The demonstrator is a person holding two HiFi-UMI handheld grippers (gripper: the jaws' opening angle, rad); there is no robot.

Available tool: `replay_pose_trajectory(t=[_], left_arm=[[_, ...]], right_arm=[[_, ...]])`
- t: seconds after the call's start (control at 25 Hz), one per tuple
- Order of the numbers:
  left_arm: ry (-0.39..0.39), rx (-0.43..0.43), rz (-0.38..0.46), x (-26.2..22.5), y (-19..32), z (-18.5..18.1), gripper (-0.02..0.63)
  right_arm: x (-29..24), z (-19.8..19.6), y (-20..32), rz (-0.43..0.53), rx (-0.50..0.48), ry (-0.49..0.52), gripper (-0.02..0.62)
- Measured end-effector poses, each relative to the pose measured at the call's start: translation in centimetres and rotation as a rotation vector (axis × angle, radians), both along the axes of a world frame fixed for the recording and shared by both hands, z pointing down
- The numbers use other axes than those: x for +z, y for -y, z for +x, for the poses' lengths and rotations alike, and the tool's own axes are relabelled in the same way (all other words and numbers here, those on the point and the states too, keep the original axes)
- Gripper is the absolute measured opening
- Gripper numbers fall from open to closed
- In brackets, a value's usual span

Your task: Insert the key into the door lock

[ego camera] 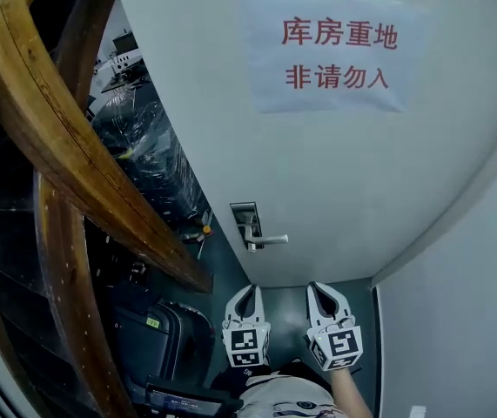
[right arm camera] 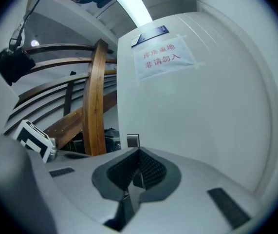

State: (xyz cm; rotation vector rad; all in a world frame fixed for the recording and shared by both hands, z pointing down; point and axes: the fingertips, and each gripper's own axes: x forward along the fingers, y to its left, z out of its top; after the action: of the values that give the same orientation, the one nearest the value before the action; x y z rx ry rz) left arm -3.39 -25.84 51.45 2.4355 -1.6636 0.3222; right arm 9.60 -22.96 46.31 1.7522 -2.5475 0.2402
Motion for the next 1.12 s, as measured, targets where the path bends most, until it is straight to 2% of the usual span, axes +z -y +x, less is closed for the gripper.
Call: replay_pose_trajectory(t=[0.2,0.32,0.64,1.12], left_arm=[[-0.006,0.013,0.092,-5.2,1.1,1.0,0.005],[0.001,0.014,0.136,-6.7,1.6,1.3,0.005],[0.023,0.035,0.144,-7.6,1.9,2.4,0.005],[0.023,0.045,0.158,-8.0,2.3,2.8,0.005]], right_arm=[[-3.4,-1.2,1.5,0.077,-0.032,-0.004,0.006],[-4.4,-1.6,1.9,0.103,-0.046,-0.015,0.006],[-6.3,-0.9,2.4,0.145,-0.034,-0.013,0.006],[-6.5,-1.6,2.8,0.152,-0.044,-0.027,0.006]])
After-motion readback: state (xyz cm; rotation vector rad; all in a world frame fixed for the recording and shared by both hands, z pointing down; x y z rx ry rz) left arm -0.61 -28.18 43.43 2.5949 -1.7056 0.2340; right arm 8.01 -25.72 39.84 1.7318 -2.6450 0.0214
